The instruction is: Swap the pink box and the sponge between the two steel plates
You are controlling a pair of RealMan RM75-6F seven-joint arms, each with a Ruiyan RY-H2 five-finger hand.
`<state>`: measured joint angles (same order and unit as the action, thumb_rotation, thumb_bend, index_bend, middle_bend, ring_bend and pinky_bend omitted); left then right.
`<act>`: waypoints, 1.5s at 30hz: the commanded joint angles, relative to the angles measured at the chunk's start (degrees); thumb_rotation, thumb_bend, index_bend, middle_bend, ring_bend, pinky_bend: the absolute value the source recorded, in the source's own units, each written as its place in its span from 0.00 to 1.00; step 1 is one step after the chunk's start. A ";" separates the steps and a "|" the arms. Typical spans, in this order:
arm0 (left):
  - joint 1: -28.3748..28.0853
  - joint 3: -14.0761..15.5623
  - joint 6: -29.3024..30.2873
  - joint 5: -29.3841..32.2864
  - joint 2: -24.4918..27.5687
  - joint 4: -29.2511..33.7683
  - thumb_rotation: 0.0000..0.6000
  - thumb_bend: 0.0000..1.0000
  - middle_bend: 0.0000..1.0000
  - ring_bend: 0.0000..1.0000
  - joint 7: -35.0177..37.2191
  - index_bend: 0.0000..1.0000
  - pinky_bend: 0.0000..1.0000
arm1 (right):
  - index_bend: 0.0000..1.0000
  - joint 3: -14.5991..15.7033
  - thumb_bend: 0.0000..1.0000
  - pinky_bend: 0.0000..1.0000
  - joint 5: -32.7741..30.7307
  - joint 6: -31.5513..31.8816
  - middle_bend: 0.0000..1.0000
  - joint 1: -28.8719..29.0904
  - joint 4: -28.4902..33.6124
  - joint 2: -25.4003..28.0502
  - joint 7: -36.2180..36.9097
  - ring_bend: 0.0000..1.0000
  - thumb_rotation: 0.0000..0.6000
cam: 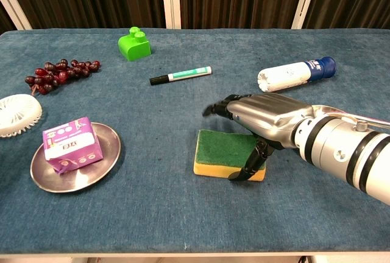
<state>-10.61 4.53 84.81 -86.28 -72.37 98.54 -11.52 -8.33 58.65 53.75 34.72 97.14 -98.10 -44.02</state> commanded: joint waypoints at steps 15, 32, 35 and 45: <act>1.51 -1.71 -0.10 -0.38 0.76 -0.32 1.00 0.06 0.18 0.16 2.01 0.16 0.34 | 0.71 0.89 0.38 0.55 6.18 8.91 0.57 0.44 0.12 3.25 2.62 0.51 1.00; 1.51 -3.05 -2.50 0.40 -0.10 -2.75 1.00 0.06 0.18 0.16 3.83 0.16 0.31 | 0.34 7.84 0.38 0.32 13.11 7.38 0.41 -6.10 -7.67 15.94 21.13 0.34 1.00; 1.75 -3.00 -2.44 0.23 -0.21 -2.85 1.00 0.06 0.18 0.16 3.60 0.16 0.31 | 0.17 7.98 0.38 0.28 13.87 6.26 0.30 -5.90 -9.83 14.76 22.95 0.25 1.00; 2.75 -2.94 -1.45 -0.65 0.68 -2.67 1.00 0.06 0.18 0.16 4.77 0.16 0.31 | 0.00 9.43 0.22 0.10 17.25 7.28 0.00 -6.98 -6.87 17.94 23.70 0.00 1.00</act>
<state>-8.02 1.48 83.17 -86.74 -71.85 95.81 -6.94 0.68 74.85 59.98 28.33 89.18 -81.19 -20.43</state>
